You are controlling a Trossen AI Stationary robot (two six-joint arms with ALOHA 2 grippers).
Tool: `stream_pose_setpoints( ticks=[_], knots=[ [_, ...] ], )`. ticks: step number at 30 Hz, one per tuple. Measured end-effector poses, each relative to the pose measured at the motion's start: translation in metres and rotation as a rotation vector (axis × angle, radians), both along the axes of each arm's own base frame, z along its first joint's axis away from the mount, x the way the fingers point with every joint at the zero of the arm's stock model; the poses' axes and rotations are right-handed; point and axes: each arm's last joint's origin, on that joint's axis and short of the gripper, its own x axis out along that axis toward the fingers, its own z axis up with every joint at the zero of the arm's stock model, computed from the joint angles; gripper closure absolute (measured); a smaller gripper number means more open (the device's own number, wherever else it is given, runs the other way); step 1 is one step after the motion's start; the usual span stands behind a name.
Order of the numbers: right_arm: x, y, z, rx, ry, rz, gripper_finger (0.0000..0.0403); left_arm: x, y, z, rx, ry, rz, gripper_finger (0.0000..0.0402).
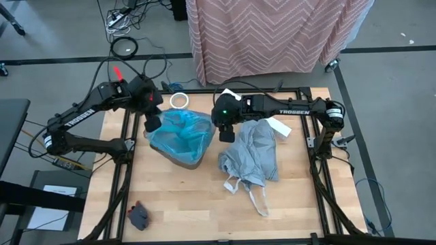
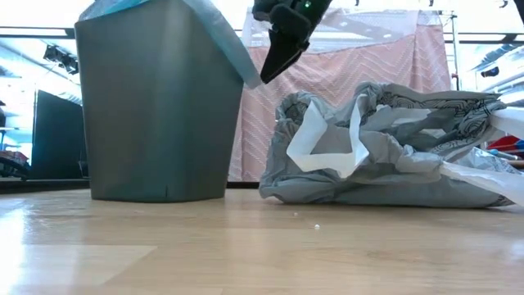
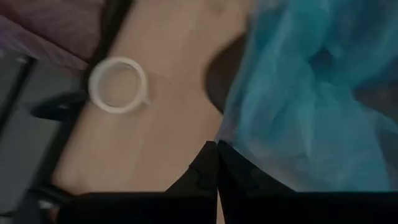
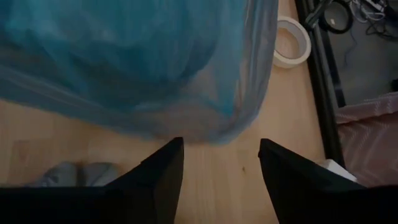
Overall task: Place trash/remove bag and relplace
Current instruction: Insert a new trash bag into the trash bin
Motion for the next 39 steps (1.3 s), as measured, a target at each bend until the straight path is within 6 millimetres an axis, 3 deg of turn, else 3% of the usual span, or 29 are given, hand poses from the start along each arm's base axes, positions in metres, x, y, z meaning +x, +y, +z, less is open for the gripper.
stream_pose_setpoints(
  ticks=[7, 16, 27, 31, 35, 39],
  knots=[
    [-0.009, 0.007, 0.014, -0.05, -0.018, -0.018, 0.0204, -0.011, -0.008, -0.022, -0.1, 0.026, 0.006, 0.0396],
    [-0.023, 0.026, 0.039, -0.05, -0.11, 0.012, 0.0202, -0.006, -0.009, -0.045, -0.152, -0.094, 0.037, 0.0396],
    [-0.033, 0.069, 0.067, -0.05, -0.266, 0.124, 0.0199, -0.008, -0.008, -0.028, -0.044, -0.144, 0.072, 0.0396],
    [-0.027, 0.082, 0.075, -0.19, -0.345, 0.213, 0.0198, -0.005, -0.005, -0.025, 0.023, -0.179, 0.074, 0.0396],
    [-0.017, 0.058, 0.093, -0.376, -0.496, 0.096, 0.0207, -0.002, -0.003, -0.022, 0.079, -0.204, 0.044, 0.0396],
    [-0.016, 0.02, 0.1, -0.299, -0.598, -0.03, 0.0216, -0.003, -0.003, -0.023, 0.076, -0.186, 0.082, 0.0396]
  ],
)
